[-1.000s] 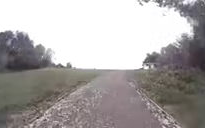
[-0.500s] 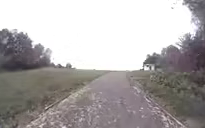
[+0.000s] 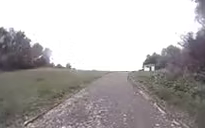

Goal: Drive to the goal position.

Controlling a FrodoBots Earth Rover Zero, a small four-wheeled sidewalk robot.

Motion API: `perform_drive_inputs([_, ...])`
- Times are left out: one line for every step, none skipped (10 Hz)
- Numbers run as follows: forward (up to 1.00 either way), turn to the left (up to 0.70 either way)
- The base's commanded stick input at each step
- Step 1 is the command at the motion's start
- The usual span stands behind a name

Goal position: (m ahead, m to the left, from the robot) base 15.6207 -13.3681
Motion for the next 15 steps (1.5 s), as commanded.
perform_drive_inputs([0.85,0.00])
perform_drive_inputs([0.85,0.00])
perform_drive_inputs([0.85,0.00])
perform_drive_inputs([0.85,0.00])
perform_drive_inputs([0.85,0.00])
perform_drive_inputs([0.85,0.00])
perform_drive_inputs([0.85,0.00])
perform_drive_inputs([0.85,0.00])
perform_drive_inputs([0.85,0.00])
perform_drive_inputs([0.85,0.00])
perform_drive_inputs([0.85,0.00])
perform_drive_inputs([0.85,0.00])
perform_drive_inputs([0.85,0.00])
perform_drive_inputs([0.85,0.00])
perform_drive_inputs([0.85,0.00])
